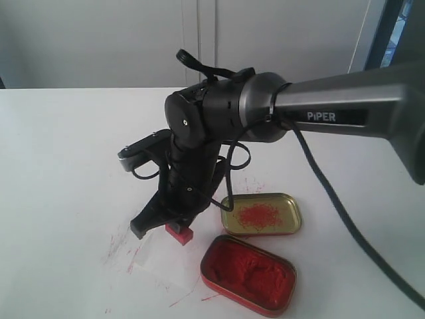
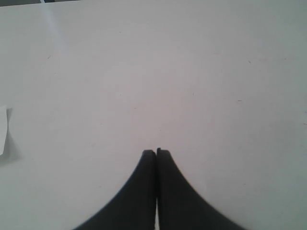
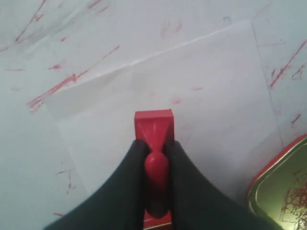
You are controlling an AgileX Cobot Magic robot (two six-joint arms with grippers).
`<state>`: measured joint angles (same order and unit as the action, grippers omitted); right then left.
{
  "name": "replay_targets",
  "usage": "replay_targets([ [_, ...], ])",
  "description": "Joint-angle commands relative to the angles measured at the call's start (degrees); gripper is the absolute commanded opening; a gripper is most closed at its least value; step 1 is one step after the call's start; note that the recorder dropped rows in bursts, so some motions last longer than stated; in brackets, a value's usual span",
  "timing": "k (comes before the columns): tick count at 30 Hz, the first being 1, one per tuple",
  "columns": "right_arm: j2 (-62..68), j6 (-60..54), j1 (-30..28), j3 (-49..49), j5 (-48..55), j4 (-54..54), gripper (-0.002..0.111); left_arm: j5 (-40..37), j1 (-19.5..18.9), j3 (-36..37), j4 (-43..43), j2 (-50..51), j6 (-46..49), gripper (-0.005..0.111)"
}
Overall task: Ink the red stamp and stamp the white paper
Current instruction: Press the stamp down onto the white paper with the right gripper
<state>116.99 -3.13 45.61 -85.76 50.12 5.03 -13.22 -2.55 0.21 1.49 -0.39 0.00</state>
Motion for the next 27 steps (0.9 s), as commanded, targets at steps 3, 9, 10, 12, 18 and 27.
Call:
replay_targets([
  [3,0.18,3.13,0.02,-0.5,-2.0,-4.18,0.0,-0.05,-0.13,-0.21,-0.11,0.39,0.0,0.0],
  [9,1.74,3.43,0.02,-0.5,-0.34,-5.03,0.0,-0.05,-0.13,-0.21,-0.11,0.39,0.0,0.0],
  [10,1.75,3.54,0.02,-0.5,-0.56,-5.03,0.0,-0.05,-0.13,-0.21,-0.11,0.39,0.0,0.0],
  [12,1.75,3.55,0.02,-0.5,-1.16,-5.03,0.0,-0.05,-0.13,-0.21,-0.11,0.39,0.0,0.0],
  [18,2.54,3.13,0.02,-0.4,-1.09,-5.03,0.0,-0.05,-0.13,-0.21,-0.11,0.39,0.0,0.0],
  [27,8.53,3.44,0.02,-0.3,0.03,-5.03,0.0,-0.05,-0.13,-0.21,-0.11,0.39,0.0,0.0],
])
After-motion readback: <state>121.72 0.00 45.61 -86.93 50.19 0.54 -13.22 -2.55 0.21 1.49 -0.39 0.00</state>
